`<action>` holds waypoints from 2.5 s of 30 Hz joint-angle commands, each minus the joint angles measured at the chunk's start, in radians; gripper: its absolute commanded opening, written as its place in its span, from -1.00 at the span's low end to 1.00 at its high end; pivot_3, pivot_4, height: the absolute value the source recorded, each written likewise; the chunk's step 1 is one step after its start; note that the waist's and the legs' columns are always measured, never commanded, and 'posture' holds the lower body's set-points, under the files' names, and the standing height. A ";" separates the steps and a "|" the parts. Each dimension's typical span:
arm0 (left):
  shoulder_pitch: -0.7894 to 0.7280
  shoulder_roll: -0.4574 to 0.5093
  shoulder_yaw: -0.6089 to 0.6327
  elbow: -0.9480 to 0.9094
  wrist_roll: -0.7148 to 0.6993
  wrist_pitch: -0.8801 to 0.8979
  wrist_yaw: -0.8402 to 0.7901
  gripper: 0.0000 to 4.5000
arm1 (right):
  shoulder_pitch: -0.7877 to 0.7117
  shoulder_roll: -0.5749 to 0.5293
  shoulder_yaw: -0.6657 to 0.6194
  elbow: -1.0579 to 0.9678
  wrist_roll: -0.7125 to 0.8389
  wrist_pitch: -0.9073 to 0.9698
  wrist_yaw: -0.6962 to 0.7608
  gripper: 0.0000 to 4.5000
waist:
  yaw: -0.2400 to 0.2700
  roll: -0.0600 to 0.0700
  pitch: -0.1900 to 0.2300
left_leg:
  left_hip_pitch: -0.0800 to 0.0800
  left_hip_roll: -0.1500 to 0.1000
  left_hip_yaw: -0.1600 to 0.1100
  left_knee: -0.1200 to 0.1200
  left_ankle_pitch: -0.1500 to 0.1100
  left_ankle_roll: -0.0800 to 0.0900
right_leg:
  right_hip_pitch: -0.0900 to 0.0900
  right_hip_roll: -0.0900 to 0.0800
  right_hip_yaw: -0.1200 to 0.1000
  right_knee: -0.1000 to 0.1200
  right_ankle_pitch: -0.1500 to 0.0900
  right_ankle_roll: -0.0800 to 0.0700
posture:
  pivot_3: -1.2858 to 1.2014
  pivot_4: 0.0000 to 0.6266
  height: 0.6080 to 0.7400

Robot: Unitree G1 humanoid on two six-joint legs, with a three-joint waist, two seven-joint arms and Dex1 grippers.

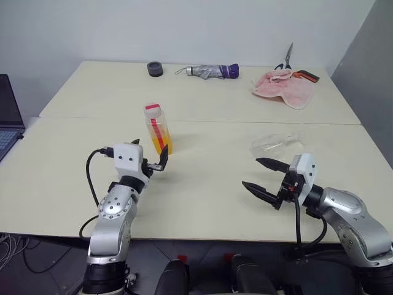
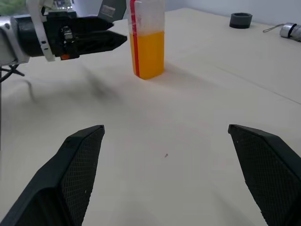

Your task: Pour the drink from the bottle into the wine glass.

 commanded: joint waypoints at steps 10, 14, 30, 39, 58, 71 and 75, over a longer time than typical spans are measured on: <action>-0.115 -0.060 -0.007 0.027 0.063 -0.020 0.098 0.99 | -0.090 -0.023 -0.003 -0.001 0.029 0.007 0.076 1.00 | 0.000 0.000 0.000 | 0.000 0.000 0.000 0.000 0.000 0.000 | 0.000 0.000 0.000 0.000 0.001 0.000 | 0.03 -0.52 1.00; -0.141 -0.071 -0.014 0.052 0.072 -0.020 0.108 0.99 | -0.117 -0.019 0.007 0.001 0.029 0.013 0.079 1.00 | -0.001 0.000 0.000 | 0.000 0.000 0.000 0.000 0.000 0.000 | 0.000 0.000 0.000 0.000 0.001 -0.001 | 0.03 -0.52 1.00; -0.276 -0.107 -0.005 0.185 0.086 -0.025 0.169 0.99 | -0.295 0.021 0.037 -0.017 0.081 0.092 0.050 1.00 | 0.000 -0.001 0.000 | -0.001 -0.001 -0.001 0.000 0.000 0.000 | 0.000 0.000 -0.001 0.000 0.002 -0.002 | 0.03 -0.52 1.00; -0.324 -0.114 -0.001 0.237 0.089 -0.033 0.196 0.99 | -0.296 0.039 0.059 -0.026 0.075 0.098 0.032 1.00 | 0.001 -0.001 0.000 | -0.002 -0.001 -0.001 0.000 0.000 0.000 | -0.001 -0.001 -0.002 0.000 0.002 -0.002 | 0.03 -0.52 1.00; -0.370 -0.134 -0.010 0.283 0.105 -0.005 0.243 0.99 | -0.288 0.045 0.060 -0.022 0.080 0.101 0.022 1.00 | 0.000 -0.001 0.000 | -0.002 -0.001 -0.002 0.000 0.000 0.000 | -0.001 -0.001 -0.003 0.000 0.002 -0.002 | 0.03 -0.52 1.00; -0.385 -0.127 -0.014 0.305 0.124 0.012 0.252 0.99 | -0.284 0.048 0.052 -0.017 0.088 0.104 0.015 1.00 | 0.000 -0.001 0.000 | -0.002 -0.001 -0.002 0.000 0.000 0.000 | -0.001 -0.001 -0.003 0.000 0.002 -0.002 | 0.03 -0.52 1.00; -0.388 -0.122 -0.020 0.309 0.132 0.014 0.247 0.99 | -0.287 0.047 0.051 -0.015 0.090 0.106 0.011 1.00 | 0.000 -0.001 0.000 | -0.002 -0.001 -0.002 0.000 0.000 0.000 | -0.001 -0.001 -0.003 0.000 0.002 -0.002 | 0.03 -0.52 1.00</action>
